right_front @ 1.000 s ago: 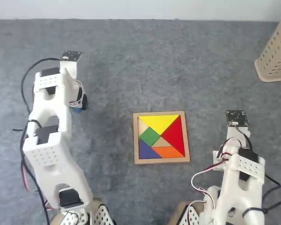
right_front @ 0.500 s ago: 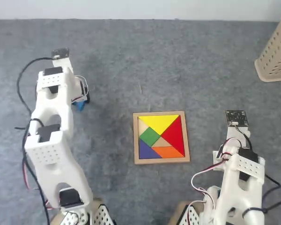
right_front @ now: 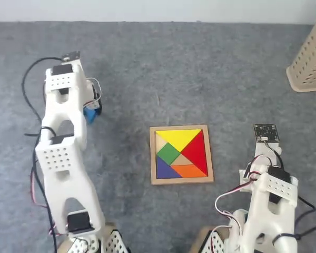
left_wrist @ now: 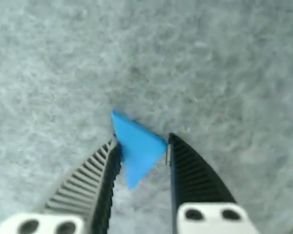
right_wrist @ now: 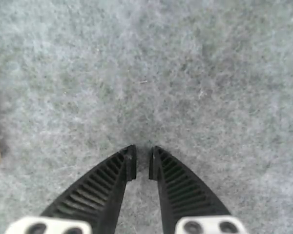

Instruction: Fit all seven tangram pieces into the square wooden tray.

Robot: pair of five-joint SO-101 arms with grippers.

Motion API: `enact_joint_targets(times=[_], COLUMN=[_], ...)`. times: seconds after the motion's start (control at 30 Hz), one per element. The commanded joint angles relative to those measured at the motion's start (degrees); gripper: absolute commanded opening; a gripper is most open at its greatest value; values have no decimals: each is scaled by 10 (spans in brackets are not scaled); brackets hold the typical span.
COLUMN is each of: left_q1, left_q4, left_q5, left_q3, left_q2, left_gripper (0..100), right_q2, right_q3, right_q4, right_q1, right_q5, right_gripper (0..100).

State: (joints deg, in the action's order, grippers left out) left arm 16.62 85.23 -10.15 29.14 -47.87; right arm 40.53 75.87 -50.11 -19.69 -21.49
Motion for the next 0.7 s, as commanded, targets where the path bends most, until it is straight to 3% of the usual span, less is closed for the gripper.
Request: enact_joint_targets(times=[0.0,0.23,0.37,0.47,0.67], left_q1=[-9,-42,-61,-90,-216], left_q4=[42,148,155,155,151], left_q5=[42,101,135,178,324], left_q3=[45,130,143,95,-95], left_q2=[-10,-8,33,101,268], left_gripper=[40,22,12,12,12], right_q2=[13,13,13,13,13], right_q3=[-3,-3,-3,-3,-3], right_q4=[8,8,8,8,8], right_q1=[5,5,5,5,5], right_q5=[-9,-9,-9,-9,-9], right_gripper=[84,84,84,84,84])
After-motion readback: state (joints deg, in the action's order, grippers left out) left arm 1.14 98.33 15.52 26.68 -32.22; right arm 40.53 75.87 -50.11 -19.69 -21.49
